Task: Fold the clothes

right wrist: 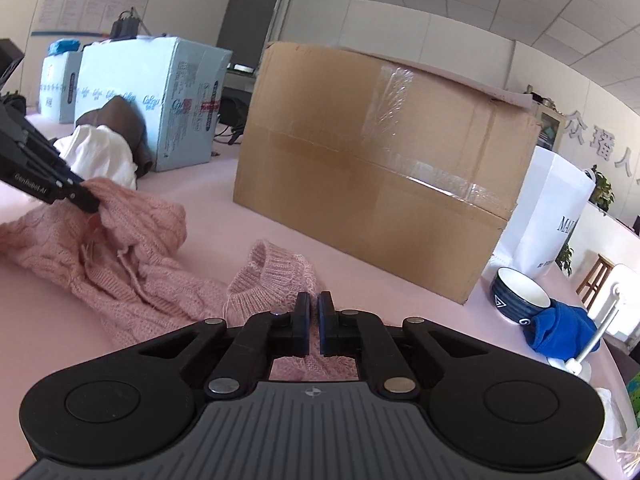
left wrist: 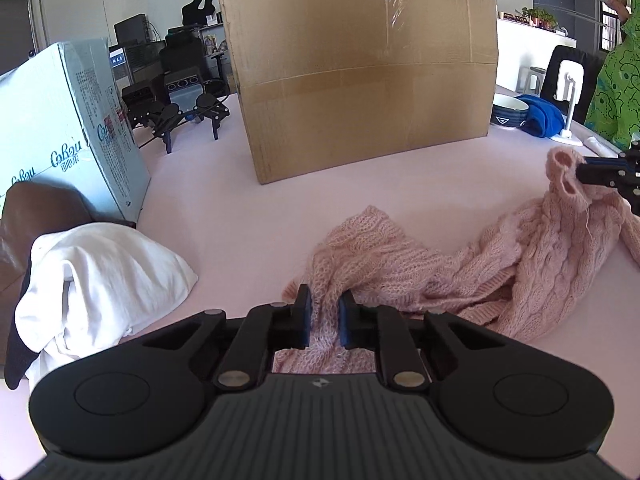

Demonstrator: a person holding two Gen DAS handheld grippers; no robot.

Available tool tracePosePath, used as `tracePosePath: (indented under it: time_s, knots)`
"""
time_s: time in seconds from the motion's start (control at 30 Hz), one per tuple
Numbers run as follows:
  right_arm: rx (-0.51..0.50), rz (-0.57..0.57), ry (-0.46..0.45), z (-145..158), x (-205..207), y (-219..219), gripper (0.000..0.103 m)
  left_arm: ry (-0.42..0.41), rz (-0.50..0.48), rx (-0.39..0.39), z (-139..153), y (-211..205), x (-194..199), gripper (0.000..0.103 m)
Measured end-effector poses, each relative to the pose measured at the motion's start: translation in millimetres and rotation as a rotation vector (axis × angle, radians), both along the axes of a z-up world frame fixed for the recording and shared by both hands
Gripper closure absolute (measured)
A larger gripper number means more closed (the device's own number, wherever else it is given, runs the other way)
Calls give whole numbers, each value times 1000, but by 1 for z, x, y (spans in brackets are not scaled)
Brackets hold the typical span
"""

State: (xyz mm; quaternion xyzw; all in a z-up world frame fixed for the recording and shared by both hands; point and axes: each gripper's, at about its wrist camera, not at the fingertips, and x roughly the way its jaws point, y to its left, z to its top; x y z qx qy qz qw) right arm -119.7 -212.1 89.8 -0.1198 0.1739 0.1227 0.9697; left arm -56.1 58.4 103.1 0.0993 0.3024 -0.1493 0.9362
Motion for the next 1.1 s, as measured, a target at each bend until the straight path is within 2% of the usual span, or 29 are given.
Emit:
tracePosePath:
  time_s: [0.1,0.2,0.33,0.47,0.53,0.57,0.6,0.63,0.67,0.7,0.73,0.77,0.93,1.03,1.1]
  knots:
    - [107,-121,-50,16,18,-18,99,-44,15,-23,15,-2,7,91]
    - [179,-212,-59,22,43,-32,99,-73,47,-38,23,-10,31,91]
    - [293,-275,-35,18,82,-57,99,-87,103,-46,13,-18,61,91]
    - [246,-370,-47,2,108,-70,99,-71,134,-8,-4,-17,88,90]
    - [145,-419,-10,-13,123,-73,99,-61,138,0,-10,-14,96,86]
    - [107,-437,16,-20,130,-74,99,-54,138,-4,-13,-12,100,76]
    - [74,-471,58,-28,138,-77,99,-47,139,-9,-16,-11,103,55]
    - [60,-484,100,-34,144,-79,96,-40,140,-14,-20,-9,106,43]
    - [51,-492,142,-39,150,-82,86,-50,144,-10,-22,-8,108,22]
    - [36,-483,184,-46,154,-83,77,-62,145,-1,-24,-8,108,20]
    - [23,-478,195,-49,154,-83,53,-73,145,9,-25,-9,108,20]
    - [6,-477,176,-50,152,-81,41,-73,144,24,-26,-9,107,20]
    - [-2,-448,45,-30,127,-73,36,-89,135,55,-20,2,88,20]
    - [92,-338,0,-9,99,-70,36,-135,109,70,-10,15,59,20]
    - [155,-202,-2,1,81,-60,36,-163,82,63,-4,27,36,16]
